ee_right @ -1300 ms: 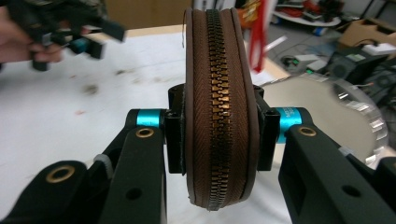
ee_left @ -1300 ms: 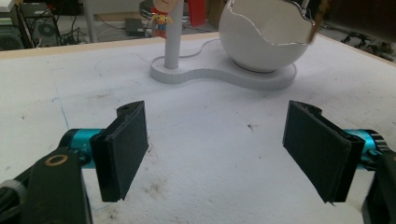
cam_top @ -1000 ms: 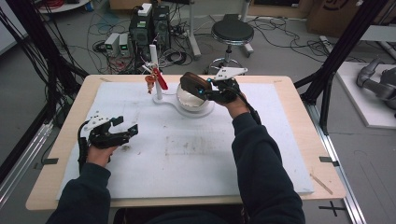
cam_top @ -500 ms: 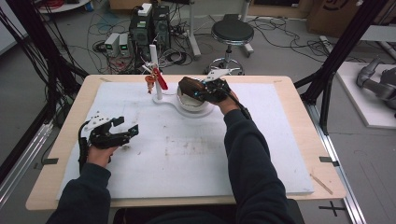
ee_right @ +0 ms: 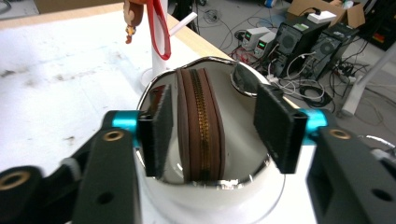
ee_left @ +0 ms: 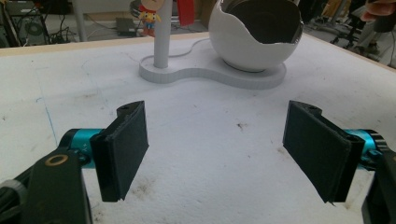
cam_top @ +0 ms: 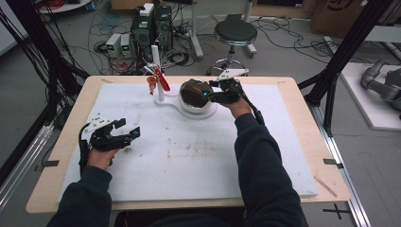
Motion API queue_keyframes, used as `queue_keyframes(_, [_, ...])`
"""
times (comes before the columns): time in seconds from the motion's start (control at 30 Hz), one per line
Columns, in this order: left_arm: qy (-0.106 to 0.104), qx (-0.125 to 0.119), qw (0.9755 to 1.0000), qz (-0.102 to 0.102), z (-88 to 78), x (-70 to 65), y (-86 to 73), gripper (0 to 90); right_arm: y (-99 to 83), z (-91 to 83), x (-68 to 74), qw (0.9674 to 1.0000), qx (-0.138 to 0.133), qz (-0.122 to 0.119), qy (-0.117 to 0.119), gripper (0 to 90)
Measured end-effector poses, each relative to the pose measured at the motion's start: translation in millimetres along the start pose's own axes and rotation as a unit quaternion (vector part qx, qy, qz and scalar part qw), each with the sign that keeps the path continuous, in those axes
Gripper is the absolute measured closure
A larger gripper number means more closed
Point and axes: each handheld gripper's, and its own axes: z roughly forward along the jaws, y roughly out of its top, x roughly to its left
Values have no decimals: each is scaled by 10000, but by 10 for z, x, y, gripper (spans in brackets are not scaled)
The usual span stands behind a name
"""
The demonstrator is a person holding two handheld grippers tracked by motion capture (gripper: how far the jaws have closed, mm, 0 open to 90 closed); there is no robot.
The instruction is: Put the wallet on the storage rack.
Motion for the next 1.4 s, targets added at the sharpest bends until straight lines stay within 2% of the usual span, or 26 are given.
queue_keyframes(0.03, [-20, -9, 10000, -15, 0, 2, 0, 221, -6, -49, 2, 10000, -12, 39, -35, 431])
queue_keyframes(0.1, [-31, -27, 10000, -67, 1, 7, -1, 221, -68, -167, 12, 9996, -222, 4, -183, 408])
queue_keyframes(0.13, [-39, -39, 9999, -95, 2, 11, -1, 221, -98, -221, 9, 9996, -168, 74, -211, 362])
queue_keyframes(0.17, [-44, -41, 9999, -102, 2, 17, -1, 221, -121, -267, -1, 9996, -3, 194, -215, 316])
queue_keyframes(0.2, [-57, -33, 9999, -127, 4, 18, -3, 215, -148, -315, -9, 9992, 125, 321, -189, 297])
queue_keyframes(0.27, [-65, -31, 9999, -132, 5, 18, -4, 193, -186, -373, -14, 9990, 153, 395, -156, 297])
queue_keyframes(0.3, [-51, -37, 10000, -61, 4, 10, -3, 193, -296, -522, 21, 9990, 86, 396, -206, 279])
queue_keyframes(0.4, [-2, -21, 10000, 68, 4, 5, -2, 193, -389, -627, 44, 9986, 105, 456, -243, 265])
queue_keyframes(0.43, [68, -5, 9999, 144, 6, 2, -4, 197, -525, -769, 89, 9980, 80, 540, -315, 256])
queue_keyframes(0.47, [92, 5, 9998, 177, 5, 9, -3, 197, -577, -814, 103, 9979, 30, 551, -347, 255])
queue_keyframes(0.53, [149, -25, 9999, 65, 1, 21, -3, 193, -717, -922, 140, 9971, -5, 634, -424, 242])
queue_keyframes(0.57, [149, -25, 9999, 65, 1, 21, -3, 192, -717, -922, 140, 9971, -5, 634, -424, 242])
queue_keyframes(0.63, [116, -133, 9998, -109, -6, 35, 4, 192, -913, -1063, 178, 9956, -30, 696, -629, 234])
queue_keyframes(0.67, [116, -133, 9998, -109, -6, 35, 4, 192, -913, -1063, 178, 9956, -30, 696, -629, 234])
queue_keyframes(0.7, [98, -205, 9997, -134, -6, 32, 20, 192, -1023, -1148, 200, 9946, -55, 734, -736, 218])
queue_keyframes(0.83, [85, -282, 9995, -91, 4, 18, 43, 193, -1211, -1310, 250, 9934, -133, 721, -887, 217])
queue_keyframes(1.0, [87, -313, 9994, -105, 29, 10, 55, 193, -1314, -1426, 267, 9933, -129, 655, -940, 217])
queue_keyframes(1.17, [115, -285, 9995, -96, 44, 17, 55, 195, -1398, -1500, 232, 9915, -132, 763, -1049, 217])
queue_keyframes(1.4, [73, -268, 9996, -96, 42, 10, 55, 195, -1416, -1559, 216, 9895, -196, 882, -1124, 217])
